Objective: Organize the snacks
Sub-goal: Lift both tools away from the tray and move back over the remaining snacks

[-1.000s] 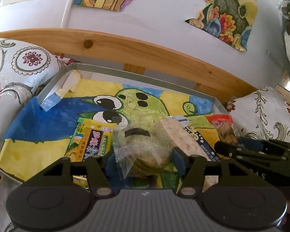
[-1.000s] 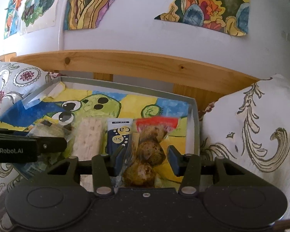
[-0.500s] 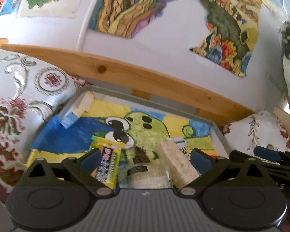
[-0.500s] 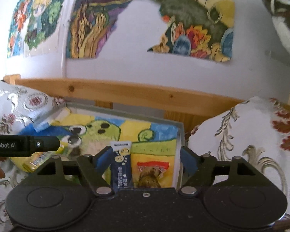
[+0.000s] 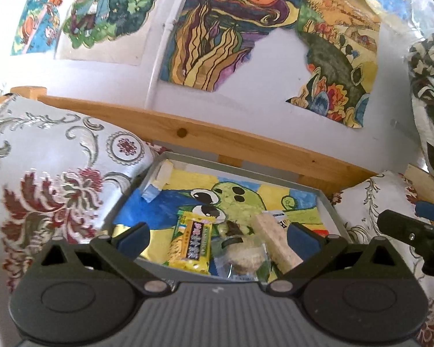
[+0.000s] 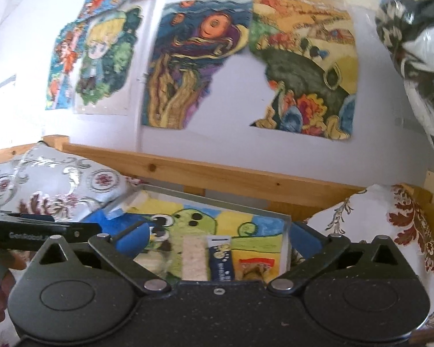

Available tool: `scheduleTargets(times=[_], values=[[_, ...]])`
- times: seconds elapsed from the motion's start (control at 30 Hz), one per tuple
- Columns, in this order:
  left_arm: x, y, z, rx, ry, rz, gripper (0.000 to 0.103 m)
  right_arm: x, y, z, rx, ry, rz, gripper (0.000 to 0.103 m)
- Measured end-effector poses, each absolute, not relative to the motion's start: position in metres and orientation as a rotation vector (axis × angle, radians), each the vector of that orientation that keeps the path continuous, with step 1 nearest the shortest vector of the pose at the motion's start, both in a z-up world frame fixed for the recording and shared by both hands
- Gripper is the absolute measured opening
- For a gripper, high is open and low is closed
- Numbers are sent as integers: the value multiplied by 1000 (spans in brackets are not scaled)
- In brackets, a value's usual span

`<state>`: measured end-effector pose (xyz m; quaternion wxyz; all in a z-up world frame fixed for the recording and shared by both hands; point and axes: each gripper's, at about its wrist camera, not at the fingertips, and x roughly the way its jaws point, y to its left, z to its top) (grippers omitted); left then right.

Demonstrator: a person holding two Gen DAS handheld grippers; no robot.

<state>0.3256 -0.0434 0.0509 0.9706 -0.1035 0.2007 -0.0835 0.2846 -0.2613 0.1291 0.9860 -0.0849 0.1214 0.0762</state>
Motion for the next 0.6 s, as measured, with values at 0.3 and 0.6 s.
scheduleTargets(times=[0.3, 0.6], values=[[274, -34, 62, -153, 393, -175, 103, 228, -251, 135, -169, 223, 151, 102], [209, -30, 55, -100, 417, -207, 103, 166, -246, 124, -193, 216, 133, 102]])
